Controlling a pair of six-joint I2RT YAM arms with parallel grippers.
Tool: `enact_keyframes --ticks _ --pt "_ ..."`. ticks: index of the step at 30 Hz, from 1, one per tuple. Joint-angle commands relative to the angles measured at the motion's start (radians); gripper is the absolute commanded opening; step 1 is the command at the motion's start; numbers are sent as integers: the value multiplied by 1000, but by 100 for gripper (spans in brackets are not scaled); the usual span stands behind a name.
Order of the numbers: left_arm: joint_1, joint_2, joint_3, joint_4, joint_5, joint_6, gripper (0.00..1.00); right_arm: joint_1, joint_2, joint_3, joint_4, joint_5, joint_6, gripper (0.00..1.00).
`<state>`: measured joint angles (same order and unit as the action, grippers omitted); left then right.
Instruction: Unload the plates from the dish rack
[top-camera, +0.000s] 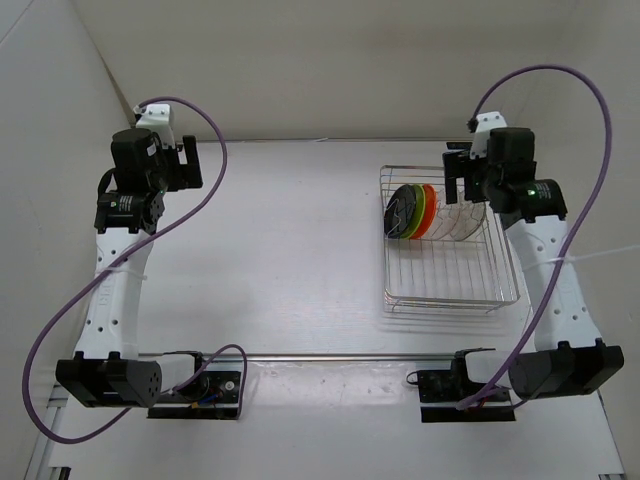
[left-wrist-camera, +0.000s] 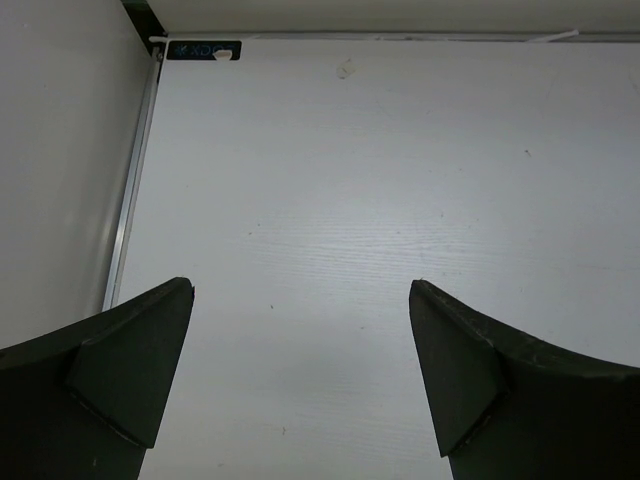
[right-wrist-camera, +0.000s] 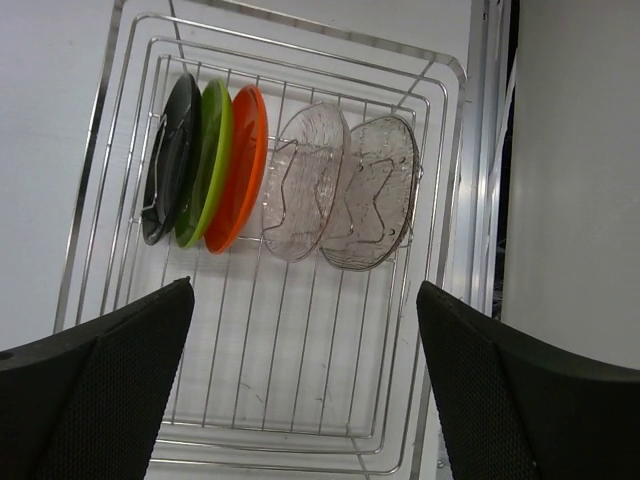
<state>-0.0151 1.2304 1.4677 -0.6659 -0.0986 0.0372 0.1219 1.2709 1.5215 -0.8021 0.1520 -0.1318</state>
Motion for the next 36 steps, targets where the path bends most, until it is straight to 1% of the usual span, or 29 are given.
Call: enact_keyframes --ticks 1,3,5,9,10,13,18,24,30,31,36 --pt "3 -2 -9 -12 -1 0 100 71 -18 -33 58 130 -54 94" --pt "-6 -2 -18 -12 -1 9 100 125 10 -44 69 161 -63 94" --pt "-6 -2 -18 -12 -1 9 100 169 25 -53 78 184 -63 91" --pt "-6 -2 -18 -12 -21 9 100 211 87 -53 99 195 -43 90" --pt "-6 -2 -18 -12 -21 9 100 225 97 -64 125 204 -43 88" --pt "-6 -2 -18 -21 -30 9 100 248 143 -78 161 219 -43 88" --pt "-6 -2 -29 -21 -41 9 100 307 228 -69 172 247 -61 87" --pt "-6 -11 -47 -21 -50 18 100 328 295 -58 181 267 -61 87" --pt "-6 -11 -47 -21 -50 18 100 338 304 -58 181 277 -61 87" --pt "-6 -11 -58 -21 -50 18 100 338 305 -58 181 277 -61 89" --pt "-6 -31 -78 -12 -50 27 100 348 314 -49 181 297 -61 89"
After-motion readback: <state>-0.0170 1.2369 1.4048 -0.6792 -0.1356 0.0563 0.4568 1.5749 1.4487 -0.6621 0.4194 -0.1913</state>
